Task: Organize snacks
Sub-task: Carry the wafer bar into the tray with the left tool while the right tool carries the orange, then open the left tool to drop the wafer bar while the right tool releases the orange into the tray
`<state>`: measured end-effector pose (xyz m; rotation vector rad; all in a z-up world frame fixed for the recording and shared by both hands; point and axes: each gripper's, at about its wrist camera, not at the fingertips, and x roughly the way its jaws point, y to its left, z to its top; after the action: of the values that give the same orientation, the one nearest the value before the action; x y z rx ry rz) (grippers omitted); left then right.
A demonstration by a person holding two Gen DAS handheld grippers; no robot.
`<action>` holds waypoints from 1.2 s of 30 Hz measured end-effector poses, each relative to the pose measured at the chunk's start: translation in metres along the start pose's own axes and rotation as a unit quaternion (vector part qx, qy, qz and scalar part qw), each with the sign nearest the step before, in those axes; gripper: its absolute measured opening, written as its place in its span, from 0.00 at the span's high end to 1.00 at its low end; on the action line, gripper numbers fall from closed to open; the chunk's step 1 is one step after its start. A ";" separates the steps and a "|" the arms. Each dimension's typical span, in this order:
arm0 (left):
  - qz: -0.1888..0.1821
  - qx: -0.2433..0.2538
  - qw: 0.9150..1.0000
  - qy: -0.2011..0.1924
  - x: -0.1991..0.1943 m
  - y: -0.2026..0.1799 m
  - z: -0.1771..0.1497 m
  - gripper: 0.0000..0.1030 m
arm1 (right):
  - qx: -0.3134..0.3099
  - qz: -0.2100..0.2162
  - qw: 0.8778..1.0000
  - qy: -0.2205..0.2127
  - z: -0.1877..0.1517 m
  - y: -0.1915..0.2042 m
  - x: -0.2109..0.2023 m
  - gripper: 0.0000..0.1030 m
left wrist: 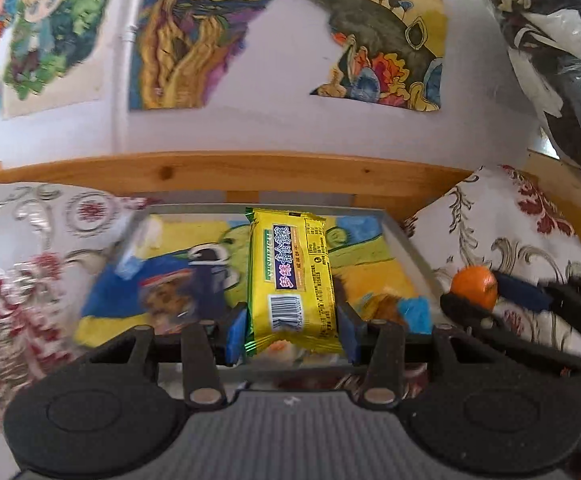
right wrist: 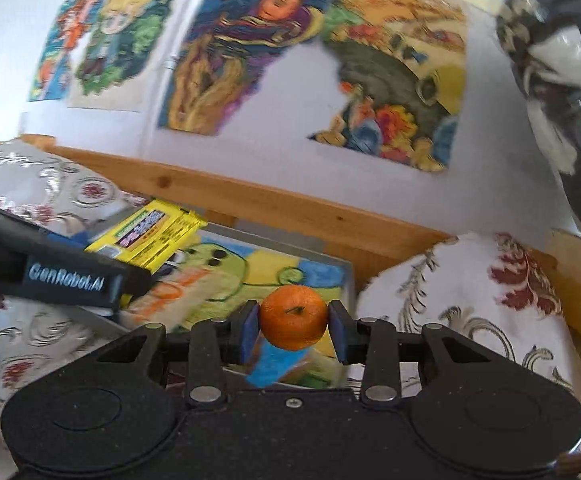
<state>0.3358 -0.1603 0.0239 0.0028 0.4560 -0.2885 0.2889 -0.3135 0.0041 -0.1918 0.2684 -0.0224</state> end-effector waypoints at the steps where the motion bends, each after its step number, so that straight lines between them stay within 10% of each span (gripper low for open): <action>1: -0.003 -0.003 1.000 0.003 0.009 -0.003 0.003 0.51 | 0.004 -0.002 1.000 0.003 -0.002 -0.003 0.004 0.62; 23: -0.001 -0.026 0.998 0.064 0.073 -0.026 -0.009 0.50 | 0.080 -0.003 0.994 0.075 -0.030 -0.025 0.046 0.59; 31: -0.009 -0.047 0.998 0.051 0.058 -0.018 0.000 0.44 | 0.096 -0.025 0.993 0.057 -0.023 -0.033 0.032 0.36; 36: 0.004 -0.060 0.998 0.021 0.033 -0.009 0.007 0.18 | 0.108 -0.032 0.993 0.030 -0.014 -0.038 0.010 0.18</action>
<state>0.3647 -0.1784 0.0162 -0.1070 0.5147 -0.2536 0.2947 -0.3538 -0.0040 0.0157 0.3170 -0.1210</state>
